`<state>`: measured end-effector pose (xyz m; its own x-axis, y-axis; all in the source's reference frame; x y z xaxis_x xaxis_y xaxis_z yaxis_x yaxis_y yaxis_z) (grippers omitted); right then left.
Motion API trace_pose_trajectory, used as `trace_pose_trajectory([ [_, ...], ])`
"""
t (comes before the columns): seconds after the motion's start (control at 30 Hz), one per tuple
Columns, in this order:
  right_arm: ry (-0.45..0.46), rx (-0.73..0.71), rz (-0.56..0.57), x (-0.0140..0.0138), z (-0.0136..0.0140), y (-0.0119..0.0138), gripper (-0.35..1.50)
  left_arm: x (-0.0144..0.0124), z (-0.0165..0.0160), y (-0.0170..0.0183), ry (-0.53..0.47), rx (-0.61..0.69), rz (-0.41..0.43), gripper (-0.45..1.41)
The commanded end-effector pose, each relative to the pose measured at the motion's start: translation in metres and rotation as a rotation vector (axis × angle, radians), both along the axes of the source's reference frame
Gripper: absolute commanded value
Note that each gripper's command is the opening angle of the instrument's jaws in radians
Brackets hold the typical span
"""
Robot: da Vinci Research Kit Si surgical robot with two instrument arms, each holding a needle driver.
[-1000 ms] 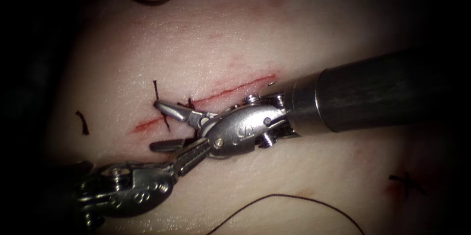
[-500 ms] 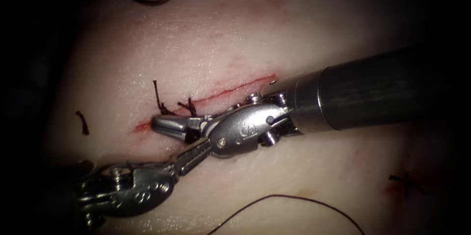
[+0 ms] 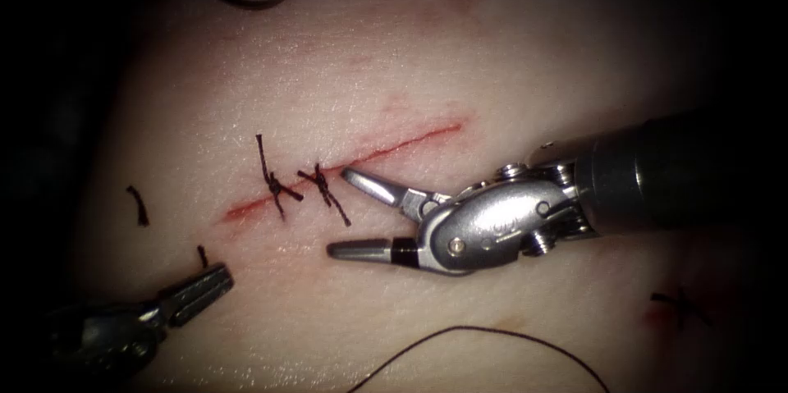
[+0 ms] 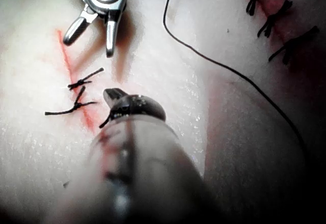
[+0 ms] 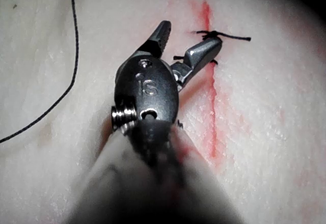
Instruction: Wound Closure
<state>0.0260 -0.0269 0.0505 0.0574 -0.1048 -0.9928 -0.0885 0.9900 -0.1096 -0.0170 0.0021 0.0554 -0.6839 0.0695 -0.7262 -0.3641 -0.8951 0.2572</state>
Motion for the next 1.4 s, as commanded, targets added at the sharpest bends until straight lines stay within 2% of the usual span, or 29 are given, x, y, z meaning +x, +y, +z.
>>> trace_pose_trajectory([
  [0.03,-0.004,0.006,0.011,-0.001,0.0002,-0.0005,1.35,0.0002,0.0007,0.0001,0.004,-0.005,-0.006,-0.45],
  [0.27,-0.027,0.015,0.034,-0.004,0.0001,-0.0006,1.35,0.0045,0.0025,0.0009,0.026,-0.019,-0.045,-0.45],
  [0.6,-0.031,0.013,0.035,-0.0043,0.0002,-0.0009,1.26,0.0069,0.0067,0.0009,-0.036,0.028,-0.13,-0.43],
  [0.67,-0.032,0.012,0.035,-0.0042,0.0002,-0.0009,1.25,0.007,0.0077,0.0009,-0.057,0.045,-0.162,-0.05],
  [0.7,-0.035,0.012,0.042,-0.0041,0.0003,-0.001,1.23,0.0071,0.0085,0.0009,-0.08,0.065,-0.192,0.21],
  [0.77,-0.038,0.01,0.044,-0.004,0.0004,-0.0011,1.21,0.0072,0.009,0.0009,-0.102,0.085,-0.223,0.32],
  [0.9,-0.042,0.008,0.047,-0.0038,0.0005,-0.0013,1.21,0.007,0.0092,0.0004,-0.182,0.129,-0.243,0.36],
  [1.07,-0.044,0.006,0.049,-0.0036,0.0005,-0.0014,1.21,0.0069,0.0088,-0.0002,-0.233,0.162,-0.254,0.36],
  [1.4,-0.044,0.011,0.05,-0.0036,0.0007,-0.0015,1.2,0.0065,0.0059,-0.0025,-0.262,0.18,-0.235,0.37],
])
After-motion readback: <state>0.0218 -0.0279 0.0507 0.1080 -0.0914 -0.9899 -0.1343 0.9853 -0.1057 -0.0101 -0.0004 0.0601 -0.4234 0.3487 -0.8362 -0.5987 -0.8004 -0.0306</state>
